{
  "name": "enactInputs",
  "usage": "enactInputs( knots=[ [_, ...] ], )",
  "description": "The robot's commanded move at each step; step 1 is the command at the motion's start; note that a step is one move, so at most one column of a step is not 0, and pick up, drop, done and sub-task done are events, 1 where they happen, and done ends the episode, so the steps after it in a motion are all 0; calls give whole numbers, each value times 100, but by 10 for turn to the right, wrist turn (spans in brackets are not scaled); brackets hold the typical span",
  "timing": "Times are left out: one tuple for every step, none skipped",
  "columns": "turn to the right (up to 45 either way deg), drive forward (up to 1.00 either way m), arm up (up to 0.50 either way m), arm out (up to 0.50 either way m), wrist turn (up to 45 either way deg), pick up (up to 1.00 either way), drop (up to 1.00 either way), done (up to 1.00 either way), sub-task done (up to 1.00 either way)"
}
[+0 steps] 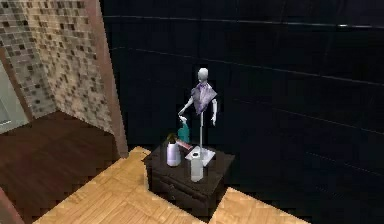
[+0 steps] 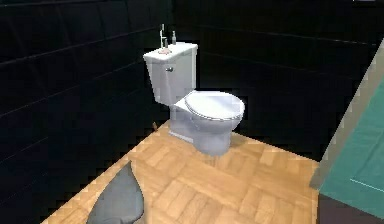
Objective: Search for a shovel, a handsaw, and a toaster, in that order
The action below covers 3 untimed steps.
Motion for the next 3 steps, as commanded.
enactInputs(
  knots=[
    [-300,0,0,0,0,0,0,0,0],
    [0,100,0,0,0,0,0,0,0],
    [-90,0,0,0,0,0,0,0,0]
  ],
)
